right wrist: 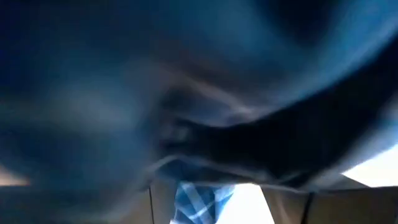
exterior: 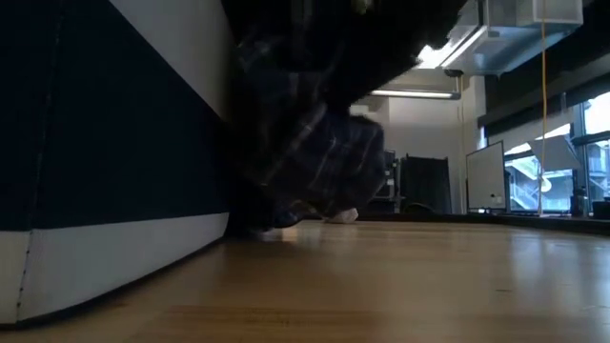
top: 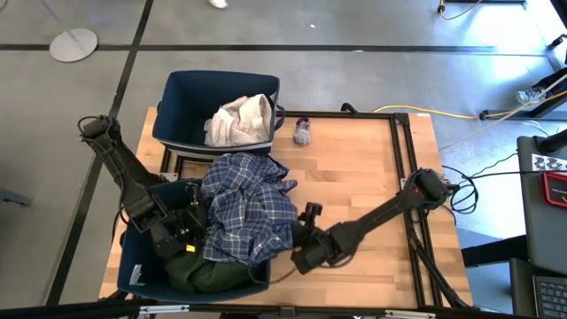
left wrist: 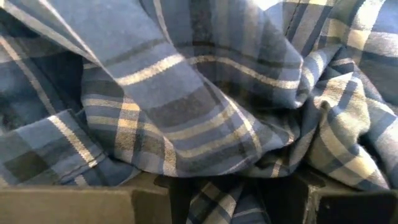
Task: Sort clothes
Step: Put the blue checkered long sleeve into the bottom blue laundry organizer
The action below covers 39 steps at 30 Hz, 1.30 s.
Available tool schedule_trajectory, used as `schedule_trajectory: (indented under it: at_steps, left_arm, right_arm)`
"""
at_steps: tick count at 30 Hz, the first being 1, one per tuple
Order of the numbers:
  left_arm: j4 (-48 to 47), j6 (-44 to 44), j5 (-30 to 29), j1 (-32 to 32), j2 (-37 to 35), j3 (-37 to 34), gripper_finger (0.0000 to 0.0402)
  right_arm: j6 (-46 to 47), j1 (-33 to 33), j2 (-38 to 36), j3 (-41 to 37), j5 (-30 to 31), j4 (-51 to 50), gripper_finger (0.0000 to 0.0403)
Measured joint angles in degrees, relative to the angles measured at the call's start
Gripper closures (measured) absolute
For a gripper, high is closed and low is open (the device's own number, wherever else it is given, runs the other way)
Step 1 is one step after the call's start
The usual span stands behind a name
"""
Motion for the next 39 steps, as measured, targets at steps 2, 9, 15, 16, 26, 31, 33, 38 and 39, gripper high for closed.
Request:
schedule_trajectory:
  at_steps: [2,9,15,16,26,31,33,38,39]
  left_arm:
    - [0.08,0.02,-0.03,0.00,0.00,0.00,0.0249]
    - [0.21,0.19,-0.16,0.02,0.00,0.00,0.0249]
    - [0.36,0.13,-0.22,0.02,0.00,-0.02,0.0249]
    - [0.38,0.11,-0.24,0.00,0.00,-0.02,0.0249]
    - [0.25,0.20,-0.60,0.02,-0.03,-0.02,0.0249]
    - [0.60,0.28,-0.55,0.04,0.04,-0.02,0.0249]
    - [0.62,0.28,-0.58,0.04,0.07,-0.02,0.0249]
    - [0.59,0.66,-0.65,0.04,0.04,-0.02,0.0249]
    - [0.57,0.78,-0.66,0.04,-0.03,0.01,0.0249]
  right_arm:
    - [-0.67,-1.56,-0.01,-2.29,-1.95,3.64,0.0205]
    - [-16.18,-3.03,0.07,-10.26,-3.55,32.31,0.0212]
    - [-31.49,-3.20,0.13,-11.17,0.95,48.61,0.0329]
    - [-34.12,-3.20,0.21,-11.19,1.01,50.28,0.0359]
    - [-59.56,-3.28,-0.97,-1.11,9.57,51.23,0.0391]
    - [-66.91,-4.27,-1.63,7.70,5.34,50.05,0.0389]
    - [-67.82,-4.59,-1.59,10.27,3.62,48.97,0.0385]
    - [-67.87,-6.87,-1.54,15.96,-10.81,48.36,0.0392]
    - [-67.69,-7.65,-1.54,16.50,-14.62,48.39,0.0394]
